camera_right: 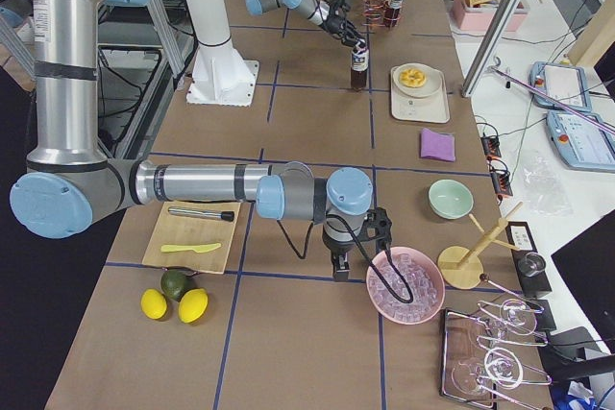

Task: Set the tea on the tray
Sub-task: 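Carry the held tea bottle with the left gripper toward the white tray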

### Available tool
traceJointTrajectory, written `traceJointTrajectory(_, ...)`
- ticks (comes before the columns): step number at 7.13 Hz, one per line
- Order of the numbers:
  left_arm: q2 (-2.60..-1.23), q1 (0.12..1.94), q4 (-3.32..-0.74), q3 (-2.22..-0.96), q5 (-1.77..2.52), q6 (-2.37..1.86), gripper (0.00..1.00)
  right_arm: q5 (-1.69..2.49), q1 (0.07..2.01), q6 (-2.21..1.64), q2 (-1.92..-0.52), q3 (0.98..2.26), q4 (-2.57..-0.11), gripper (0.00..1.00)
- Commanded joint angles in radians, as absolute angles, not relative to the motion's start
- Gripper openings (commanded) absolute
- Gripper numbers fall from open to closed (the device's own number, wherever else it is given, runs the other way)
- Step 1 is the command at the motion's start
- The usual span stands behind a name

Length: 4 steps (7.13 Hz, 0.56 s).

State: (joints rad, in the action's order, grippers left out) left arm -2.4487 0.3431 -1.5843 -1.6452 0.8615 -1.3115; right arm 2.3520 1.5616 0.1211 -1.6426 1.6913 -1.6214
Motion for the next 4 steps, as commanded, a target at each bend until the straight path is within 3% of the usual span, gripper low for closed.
traceJointTrajectory(1, -2.445, 0.339, -1.589, -1.646, 0.862, -1.312, 0.22, 2.352, 1.562, 0.121, -1.641, 1.692, -1.621, 1.00)
traceJointTrajectory(4, -2.442, 0.333, -1.591, -1.644, 0.864, -1.313, 0.51, 2.352, 1.562, 0.121, -1.641, 1.692, -1.621, 1.00)
